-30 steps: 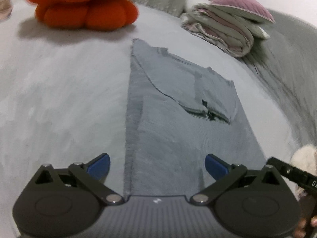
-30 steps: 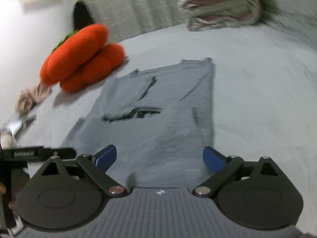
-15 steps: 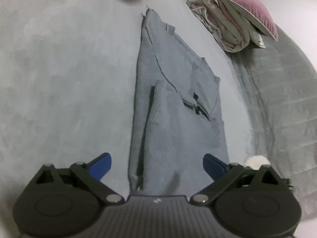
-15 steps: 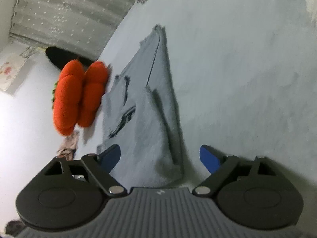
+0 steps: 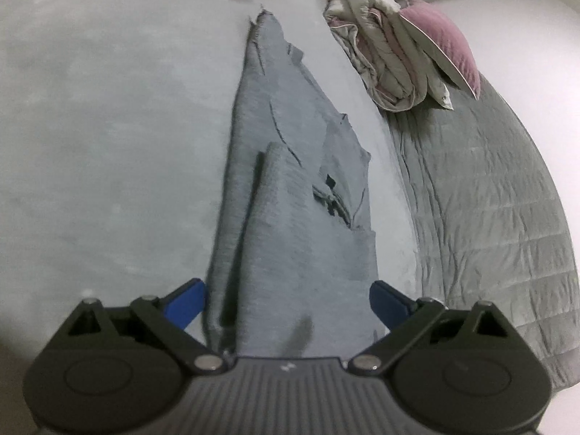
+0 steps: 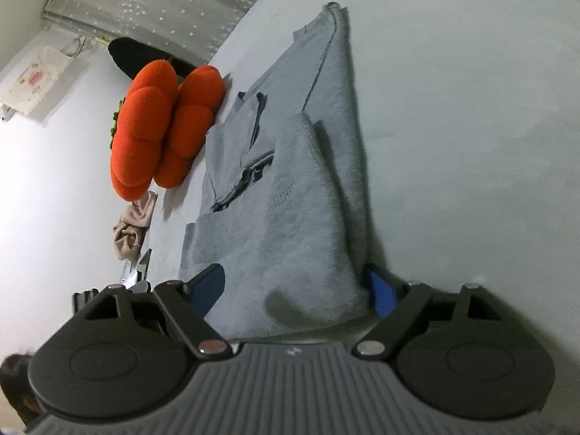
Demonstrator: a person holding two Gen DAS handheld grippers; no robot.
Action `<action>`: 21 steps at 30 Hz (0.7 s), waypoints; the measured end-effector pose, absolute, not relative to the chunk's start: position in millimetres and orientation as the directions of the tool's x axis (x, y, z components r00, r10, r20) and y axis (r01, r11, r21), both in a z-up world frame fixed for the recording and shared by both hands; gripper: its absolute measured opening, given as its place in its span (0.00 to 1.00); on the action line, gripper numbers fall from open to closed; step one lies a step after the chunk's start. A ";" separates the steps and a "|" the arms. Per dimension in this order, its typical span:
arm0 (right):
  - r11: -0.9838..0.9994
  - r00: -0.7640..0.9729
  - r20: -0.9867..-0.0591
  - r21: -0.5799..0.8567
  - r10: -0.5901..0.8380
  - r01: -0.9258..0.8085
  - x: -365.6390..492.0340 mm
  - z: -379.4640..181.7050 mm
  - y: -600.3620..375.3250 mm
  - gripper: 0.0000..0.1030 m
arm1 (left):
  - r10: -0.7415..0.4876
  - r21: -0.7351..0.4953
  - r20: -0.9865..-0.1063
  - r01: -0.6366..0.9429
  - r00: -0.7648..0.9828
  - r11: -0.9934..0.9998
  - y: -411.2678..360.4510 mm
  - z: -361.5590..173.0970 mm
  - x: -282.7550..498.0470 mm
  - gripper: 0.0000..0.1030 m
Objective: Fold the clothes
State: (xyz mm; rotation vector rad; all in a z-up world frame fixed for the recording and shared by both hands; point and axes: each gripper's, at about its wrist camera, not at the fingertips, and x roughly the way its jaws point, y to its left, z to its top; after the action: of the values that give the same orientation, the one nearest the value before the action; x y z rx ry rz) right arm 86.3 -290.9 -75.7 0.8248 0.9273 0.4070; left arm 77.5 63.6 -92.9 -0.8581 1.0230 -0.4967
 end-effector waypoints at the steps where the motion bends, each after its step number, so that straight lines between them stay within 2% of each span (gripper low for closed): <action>1: 0.635 0.558 -0.541 0.772 0.630 0.031 86.4 -75.4 -289.7 0.83 | -0.710 -0.806 -0.533 -0.022 0.460 0.591 61.3 -92.5 77.8 0.92; 2: 0.633 0.560 -0.539 0.774 0.629 0.033 87.6 -76.3 -289.3 0.83 | -0.705 -0.804 -0.535 -0.024 0.466 0.594 60.1 -92.8 77.6 0.90; 3: 0.630 0.563 -0.537 0.776 0.629 0.036 88.7 -77.2 -288.9 0.83 | -0.698 -0.803 -0.537 -0.032 0.473 0.595 60.7 -94.2 76.5 0.81; 4: 0.628 0.568 -0.534 0.778 0.627 0.038 88.8 -77.9 -288.3 0.83 | -0.691 -0.802 -0.539 -0.041 0.481 0.596 61.4 -95.6 75.4 0.68; 5: 0.626 0.573 -0.531 0.779 0.625 0.040 88.9 -78.5 -287.7 0.83 | -0.684 -0.800 -0.541 -0.049 0.489 0.598 62.6 -97.4 73.6 0.61; 7: 0.634 0.582 -0.531 0.773 0.616 0.033 88.5 -78.9 -284.3 0.83 | -0.675 -0.802 -0.543 -0.070 0.500 0.593 66.7 -103.2 70.0 0.41; 9: 0.641 0.591 -0.530 0.767 0.608 0.027 88.5 -78.9 -280.3 0.83 | -0.672 -0.812 -0.536 -0.095 0.510 0.576 70.6 -108.4 69.0 0.33; 10: 0.639 0.595 -0.527 0.769 0.607 0.030 88.1 -79.3 -279.8 0.82 | -0.673 -0.817 -0.532 -0.103 0.514 0.568 72.2 -110.2 68.3 0.31; 15: 0.599 0.606 -0.500 0.799 0.618 0.048 88.8 -85.0 -278.7 0.66 | -0.666 -0.812 -0.529 -0.085 0.526 0.578 71.0 -110.6 66.4 0.31; 17: 0.575 0.608 -0.485 0.816 0.629 0.055 90.1 -88.7 -277.5 0.54 | -0.658 -0.801 -0.535 -0.072 0.530 0.594 67.2 -109.1 66.6 0.29; 18: 0.557 0.607 -0.473 0.828 0.638 0.060 90.6 -91.8 -275.8 0.50 | -0.653 -0.797 -0.541 -0.074 0.530 0.600 66.3 -109.1 67.0 0.22; 19: 0.538 0.606 -0.463 0.840 0.647 0.068 91.3 -95.2 -274.7 0.39 | -0.651 -0.796 -0.544 -0.080 0.530 0.600 65.9 -109.8 67.5 0.15; 21: 0.505 0.612 -0.441 0.860 0.657 0.078 90.3 -98.3 -274.1 0.32 | -0.652 -0.806 -0.541 -0.105 0.531 0.583 66.9 -113.1 68.1 0.13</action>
State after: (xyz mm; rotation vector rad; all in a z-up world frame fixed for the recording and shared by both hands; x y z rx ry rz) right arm 90.3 -274.1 -98.3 0.9996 0.8643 0.4075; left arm 68.1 66.9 -113.1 -0.9127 0.9777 -0.3868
